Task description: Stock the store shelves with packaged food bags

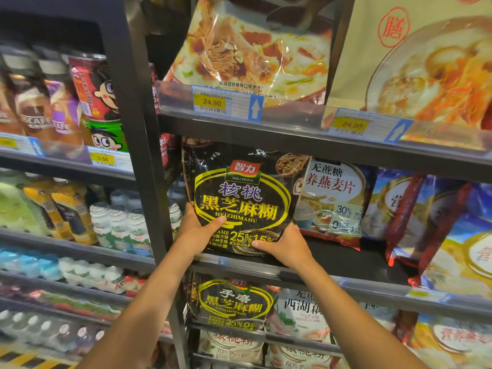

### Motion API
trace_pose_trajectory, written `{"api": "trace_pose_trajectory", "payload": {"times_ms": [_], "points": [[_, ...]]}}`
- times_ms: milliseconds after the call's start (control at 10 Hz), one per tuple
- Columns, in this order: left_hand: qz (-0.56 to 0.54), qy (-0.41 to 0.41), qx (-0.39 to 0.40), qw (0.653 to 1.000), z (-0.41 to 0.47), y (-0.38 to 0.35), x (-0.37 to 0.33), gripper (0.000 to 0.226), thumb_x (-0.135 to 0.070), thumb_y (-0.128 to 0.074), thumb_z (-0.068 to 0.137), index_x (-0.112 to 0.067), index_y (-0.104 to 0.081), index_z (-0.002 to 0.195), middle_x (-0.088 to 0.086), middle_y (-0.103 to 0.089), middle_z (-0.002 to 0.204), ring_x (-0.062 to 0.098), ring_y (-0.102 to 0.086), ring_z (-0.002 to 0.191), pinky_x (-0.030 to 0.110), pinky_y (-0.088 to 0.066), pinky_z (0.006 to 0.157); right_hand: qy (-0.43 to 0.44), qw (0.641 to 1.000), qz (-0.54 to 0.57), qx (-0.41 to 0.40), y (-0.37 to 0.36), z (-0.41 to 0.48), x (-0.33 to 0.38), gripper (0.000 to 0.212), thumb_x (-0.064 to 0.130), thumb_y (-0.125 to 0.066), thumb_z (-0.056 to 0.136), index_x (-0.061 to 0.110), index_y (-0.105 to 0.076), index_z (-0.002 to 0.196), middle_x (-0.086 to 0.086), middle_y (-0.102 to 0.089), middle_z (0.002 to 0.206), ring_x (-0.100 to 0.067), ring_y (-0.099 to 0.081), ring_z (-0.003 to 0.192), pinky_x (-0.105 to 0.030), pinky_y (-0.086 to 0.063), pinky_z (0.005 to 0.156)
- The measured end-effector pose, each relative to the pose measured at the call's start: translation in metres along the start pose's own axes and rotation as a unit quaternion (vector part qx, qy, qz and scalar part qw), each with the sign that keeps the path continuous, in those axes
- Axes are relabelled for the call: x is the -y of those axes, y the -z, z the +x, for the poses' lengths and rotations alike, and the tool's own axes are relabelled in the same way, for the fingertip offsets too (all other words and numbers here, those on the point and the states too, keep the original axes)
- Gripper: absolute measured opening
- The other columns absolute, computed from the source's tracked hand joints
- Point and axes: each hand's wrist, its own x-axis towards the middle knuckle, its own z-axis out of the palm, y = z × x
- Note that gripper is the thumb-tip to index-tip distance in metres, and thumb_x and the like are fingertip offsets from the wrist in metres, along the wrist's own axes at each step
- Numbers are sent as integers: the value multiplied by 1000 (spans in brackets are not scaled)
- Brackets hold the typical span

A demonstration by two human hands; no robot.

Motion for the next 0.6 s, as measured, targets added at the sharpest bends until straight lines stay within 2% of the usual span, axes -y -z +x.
{"api": "trace_pose_trajectory", "payload": {"times_ms": [100,200,300,400,500,600], "points": [[-11,3,-2,1000,-5,0,1,113,-70,-80,64,-27,-28,154,-1,-61,144,27,-58,133,52,-45,113,16,1000,3,10,2,0,0,87,73,-88,48,44,-63,126,21,-72,121,-7,-66,117,-45,-56,103],[-1,5,-2,1000,-2,0,14,140,-96,-70,43,-37,-16,158,-2,-53,155,27,-52,141,56,-43,116,24,999,11,42,8,1,0,84,71,-90,50,40,-67,125,18,-74,120,-8,-66,118,-44,-54,107],[7,7,-2,1000,5,-2,25,140,-101,-65,37,-43,-17,155,-3,-50,157,26,-50,142,56,-43,116,12,998,3,58,15,3,-2,92,83,-84,45,39,-67,124,14,-72,121,-11,-64,120,-45,-53,107],[42,6,-11,999,-8,-4,17,135,-102,-63,40,-46,-17,154,-5,-48,158,25,-50,143,57,-43,115,-30,996,-25,79,31,-5,6,102,88,-80,45,29,-60,126,3,-62,125,-19,-60,122,-44,-53,105],[71,-23,-16,997,-29,-5,4,123,-90,-68,51,-38,-24,154,-1,-46,157,28,-48,143,57,-42,115,-31,995,-48,84,46,-18,14,92,72,-82,65,19,-53,133,-4,-53,131,-24,-56,123,-43,-50,104],[120,-60,-42,990,-51,-10,-2,113,-77,-63,58,-32,-27,155,9,-39,159,36,-41,145,59,-40,116,-18,993,-83,81,69,-35,14,91,63,-75,82,13,-41,150,-12,-45,148,-32,-49,136,-45,-45,111]]}}
